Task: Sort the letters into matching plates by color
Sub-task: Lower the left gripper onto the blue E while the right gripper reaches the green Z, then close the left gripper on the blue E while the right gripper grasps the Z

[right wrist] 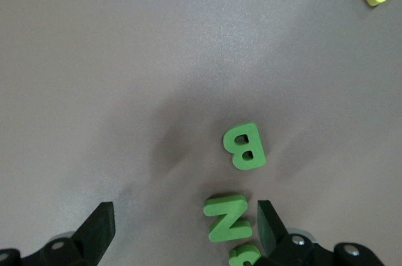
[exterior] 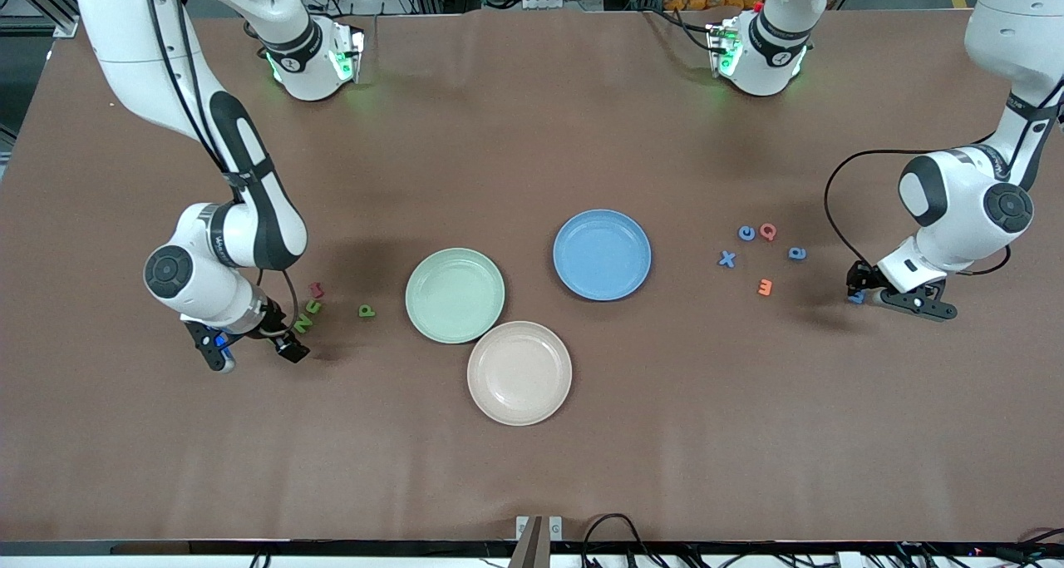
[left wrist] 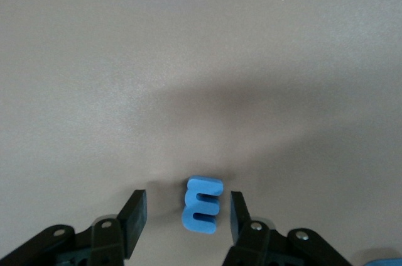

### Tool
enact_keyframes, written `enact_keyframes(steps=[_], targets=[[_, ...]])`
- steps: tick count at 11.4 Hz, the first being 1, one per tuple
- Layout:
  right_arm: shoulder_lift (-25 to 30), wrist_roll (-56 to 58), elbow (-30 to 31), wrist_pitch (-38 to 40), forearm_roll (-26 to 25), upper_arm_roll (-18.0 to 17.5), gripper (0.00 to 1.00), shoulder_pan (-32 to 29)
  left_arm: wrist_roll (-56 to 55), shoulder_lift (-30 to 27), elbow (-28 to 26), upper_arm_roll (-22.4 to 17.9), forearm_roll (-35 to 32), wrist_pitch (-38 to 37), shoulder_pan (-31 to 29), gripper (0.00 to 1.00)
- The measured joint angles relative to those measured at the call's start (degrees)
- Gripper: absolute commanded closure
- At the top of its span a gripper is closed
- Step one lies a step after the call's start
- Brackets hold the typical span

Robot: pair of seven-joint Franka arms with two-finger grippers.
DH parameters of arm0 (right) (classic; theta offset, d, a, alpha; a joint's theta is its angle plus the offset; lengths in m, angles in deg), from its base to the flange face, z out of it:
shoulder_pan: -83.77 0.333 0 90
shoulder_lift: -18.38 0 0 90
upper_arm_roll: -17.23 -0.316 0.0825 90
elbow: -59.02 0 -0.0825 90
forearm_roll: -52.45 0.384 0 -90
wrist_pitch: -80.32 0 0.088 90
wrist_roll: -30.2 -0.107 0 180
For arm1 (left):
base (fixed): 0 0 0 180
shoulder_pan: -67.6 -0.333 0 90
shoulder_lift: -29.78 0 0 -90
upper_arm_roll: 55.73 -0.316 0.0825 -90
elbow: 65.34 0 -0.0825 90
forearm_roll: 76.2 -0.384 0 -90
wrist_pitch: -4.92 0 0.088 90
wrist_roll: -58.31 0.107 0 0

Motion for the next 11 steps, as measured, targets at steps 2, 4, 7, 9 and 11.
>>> enact_keyframes(steps=[2,4,7,9,11], targets=[[-0.51,0.00,0.50,-1.44,0.03,0.00,0.00,0.01,0.02,0.51,0.01,0.10,0.00,0.24,0.00,0.40],[-0.54,0.00,1.27,-2.11,0.03,0.01,0.00,0.01,0.03,0.75,0.02,0.16,0.00,0.32,0.00,0.44],[-0.54,0.03,1.74,-2.50,0.03,0.01,0.00,0.01,0.04,1.24,0.02,0.17,0.00,0.90,0.00,0.61],[-0.54,0.18,2.99,-4.22,0.03,0.01,0.04,0.01,0.06,1.55,0.04,0.17,0.00,1.26,0.00,0.69],[-0.56,0.84,4.42,-5.36,0.03,0.01,0.05,0.01,0.06,1.59,0.08,0.19,0.00,1.28,0.00,0.83]])
